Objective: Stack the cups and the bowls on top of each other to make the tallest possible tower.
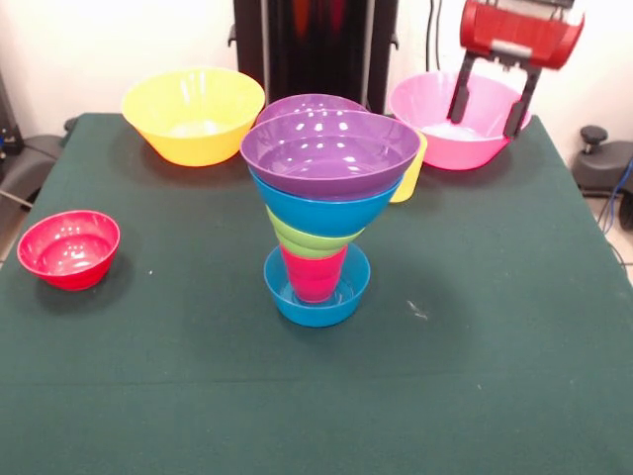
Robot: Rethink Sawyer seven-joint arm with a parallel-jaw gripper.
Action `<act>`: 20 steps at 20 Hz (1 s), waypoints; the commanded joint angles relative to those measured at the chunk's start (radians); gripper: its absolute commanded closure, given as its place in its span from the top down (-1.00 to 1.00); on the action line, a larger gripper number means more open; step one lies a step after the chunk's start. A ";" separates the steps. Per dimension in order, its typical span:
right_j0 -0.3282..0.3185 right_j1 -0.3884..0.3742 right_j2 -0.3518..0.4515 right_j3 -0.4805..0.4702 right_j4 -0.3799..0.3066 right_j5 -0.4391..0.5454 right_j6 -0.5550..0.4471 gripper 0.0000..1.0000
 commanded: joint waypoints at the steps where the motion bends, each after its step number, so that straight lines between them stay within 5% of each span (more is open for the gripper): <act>1: 0.006 0.120 0.052 0.084 0.047 -0.069 0.219 1.00; 10: 0.092 0.176 -0.033 0.061 0.104 0.012 0.284 1.00; 20: 0.194 0.082 -0.167 -0.026 0.106 0.331 0.265 1.00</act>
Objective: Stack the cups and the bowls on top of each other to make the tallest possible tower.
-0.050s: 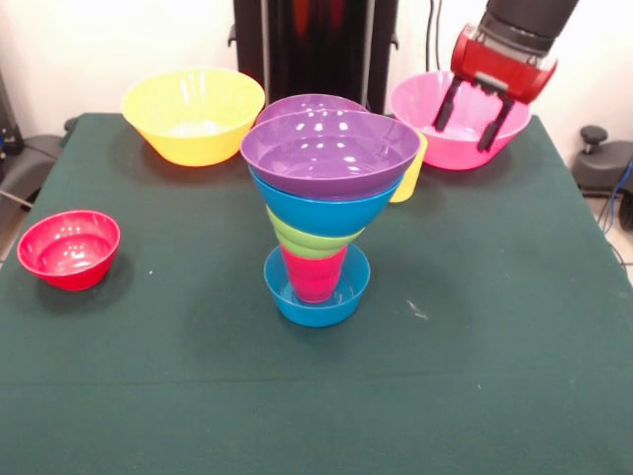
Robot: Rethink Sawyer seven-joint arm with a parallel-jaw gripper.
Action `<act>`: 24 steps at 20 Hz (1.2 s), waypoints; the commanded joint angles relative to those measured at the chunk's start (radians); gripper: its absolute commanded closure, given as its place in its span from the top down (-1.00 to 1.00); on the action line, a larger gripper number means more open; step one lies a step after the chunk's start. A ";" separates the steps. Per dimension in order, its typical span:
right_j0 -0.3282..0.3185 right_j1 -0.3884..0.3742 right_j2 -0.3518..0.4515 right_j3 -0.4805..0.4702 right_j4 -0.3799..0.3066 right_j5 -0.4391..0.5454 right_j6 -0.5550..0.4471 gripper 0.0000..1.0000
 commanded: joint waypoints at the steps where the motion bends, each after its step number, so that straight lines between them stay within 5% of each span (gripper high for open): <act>1: 0.033 -0.052 -0.036 -0.062 0.020 0.244 0.185 1.00; 16: 0.025 -0.056 -0.016 0.004 0.030 0.123 0.191 1.00; 24: 0.000 -0.056 0.050 0.058 0.102 0.051 0.198 1.00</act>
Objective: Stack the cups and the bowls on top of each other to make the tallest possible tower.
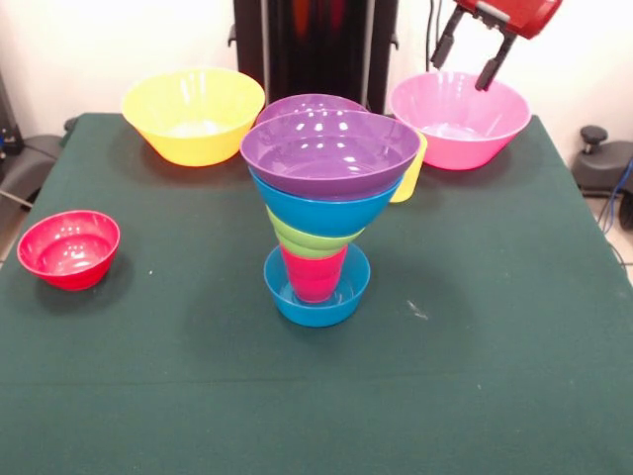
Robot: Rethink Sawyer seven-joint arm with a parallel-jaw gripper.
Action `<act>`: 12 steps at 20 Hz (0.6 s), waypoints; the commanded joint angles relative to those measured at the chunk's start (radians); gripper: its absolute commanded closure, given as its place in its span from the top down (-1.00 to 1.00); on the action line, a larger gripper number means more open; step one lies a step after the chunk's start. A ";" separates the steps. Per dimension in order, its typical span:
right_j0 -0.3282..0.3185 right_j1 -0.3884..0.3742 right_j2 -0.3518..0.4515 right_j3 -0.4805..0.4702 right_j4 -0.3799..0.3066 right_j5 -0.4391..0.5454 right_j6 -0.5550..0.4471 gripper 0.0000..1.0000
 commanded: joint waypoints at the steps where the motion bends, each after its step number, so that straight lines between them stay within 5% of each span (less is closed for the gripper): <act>1: -0.023 0.041 0.131 0.060 0.081 -0.078 0.212 1.00; 12: 0.035 0.100 0.100 0.095 0.177 -0.161 0.288 1.00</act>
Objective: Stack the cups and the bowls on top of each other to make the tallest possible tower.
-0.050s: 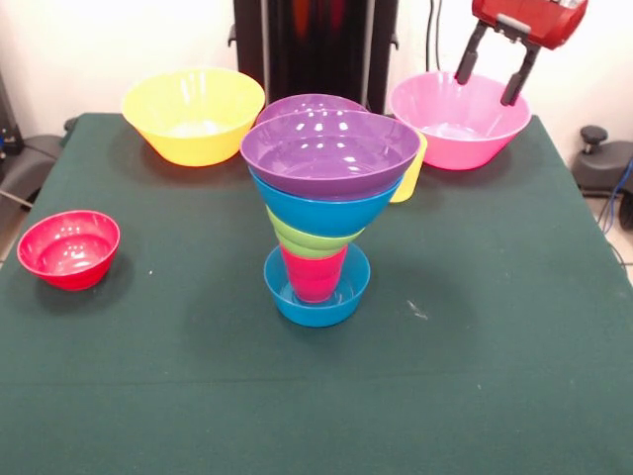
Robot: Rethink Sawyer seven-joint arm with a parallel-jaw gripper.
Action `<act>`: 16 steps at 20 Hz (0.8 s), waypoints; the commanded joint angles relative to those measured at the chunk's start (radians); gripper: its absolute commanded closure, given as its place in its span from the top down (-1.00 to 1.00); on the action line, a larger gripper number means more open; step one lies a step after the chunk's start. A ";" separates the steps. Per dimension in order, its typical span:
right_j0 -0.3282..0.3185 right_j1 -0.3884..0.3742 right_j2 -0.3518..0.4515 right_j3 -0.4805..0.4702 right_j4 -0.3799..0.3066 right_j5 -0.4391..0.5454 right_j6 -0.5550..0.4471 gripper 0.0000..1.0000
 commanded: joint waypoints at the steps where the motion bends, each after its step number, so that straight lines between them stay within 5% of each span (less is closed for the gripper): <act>1: 0.029 0.082 0.087 0.088 0.045 -0.087 0.257 1.00; 8: 0.068 0.122 0.097 0.147 0.053 -0.226 0.298 1.00; 16: 0.131 0.161 0.077 0.168 0.099 -0.209 0.363 1.00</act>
